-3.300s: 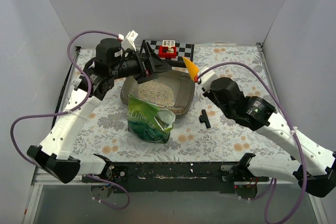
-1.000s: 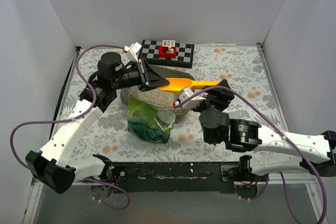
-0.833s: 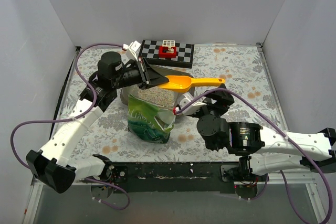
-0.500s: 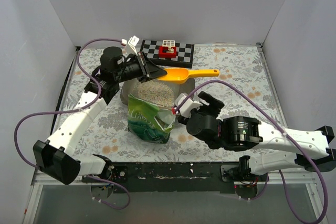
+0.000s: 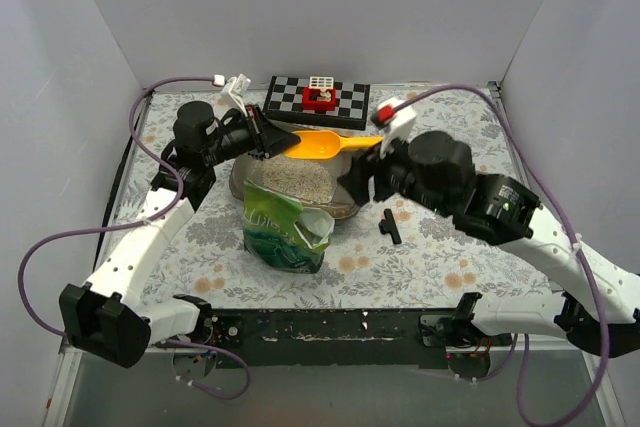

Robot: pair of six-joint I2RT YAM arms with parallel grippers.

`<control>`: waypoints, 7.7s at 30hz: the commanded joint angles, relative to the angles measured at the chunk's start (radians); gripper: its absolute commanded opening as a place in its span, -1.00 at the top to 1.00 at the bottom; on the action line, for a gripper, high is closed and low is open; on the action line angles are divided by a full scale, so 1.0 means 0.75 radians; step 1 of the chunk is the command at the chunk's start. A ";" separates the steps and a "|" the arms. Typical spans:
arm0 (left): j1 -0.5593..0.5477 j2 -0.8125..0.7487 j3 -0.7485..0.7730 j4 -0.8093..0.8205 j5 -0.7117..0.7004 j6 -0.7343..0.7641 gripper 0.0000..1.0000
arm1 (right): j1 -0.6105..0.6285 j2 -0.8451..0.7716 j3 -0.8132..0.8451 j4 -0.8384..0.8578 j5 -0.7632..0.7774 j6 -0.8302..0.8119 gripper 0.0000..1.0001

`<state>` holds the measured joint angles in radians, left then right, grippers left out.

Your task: Fill the litter box with clean litter

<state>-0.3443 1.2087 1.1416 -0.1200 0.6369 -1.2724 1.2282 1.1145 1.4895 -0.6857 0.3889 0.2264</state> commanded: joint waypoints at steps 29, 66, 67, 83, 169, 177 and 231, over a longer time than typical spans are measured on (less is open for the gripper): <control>0.220 -0.180 -0.426 0.729 0.392 -0.244 1.00 | -1.406 -0.155 -0.779 1.282 -1.656 0.974 -0.46; 0.220 -0.082 -0.436 0.829 0.380 -0.263 1.00 | -1.159 0.077 -0.751 1.581 -1.668 1.179 0.16; 0.222 -0.076 -0.430 0.825 0.380 -0.261 1.00 | -1.157 0.079 -0.753 1.579 -1.672 1.183 0.16; 0.222 0.014 -0.397 0.841 0.462 -0.224 1.00 | -1.134 0.150 -0.697 1.520 -1.766 1.132 0.11; -0.085 -0.779 -0.426 -0.378 -0.086 0.695 1.00 | -1.116 -0.208 -0.235 -0.199 -1.502 0.207 0.97; -0.095 -0.781 -0.418 -0.355 -0.105 0.592 1.00 | -0.918 -0.175 -0.341 -0.064 -1.355 0.318 0.97; -0.234 -0.804 -0.739 -0.102 -0.125 0.582 1.00 | -0.388 0.429 -0.615 0.247 -1.003 0.733 0.97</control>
<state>-0.5087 0.5949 0.6178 -0.2302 0.4656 -0.8501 0.9466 1.4624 1.2461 -0.7010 -0.2771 0.6846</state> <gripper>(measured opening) 0.010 0.351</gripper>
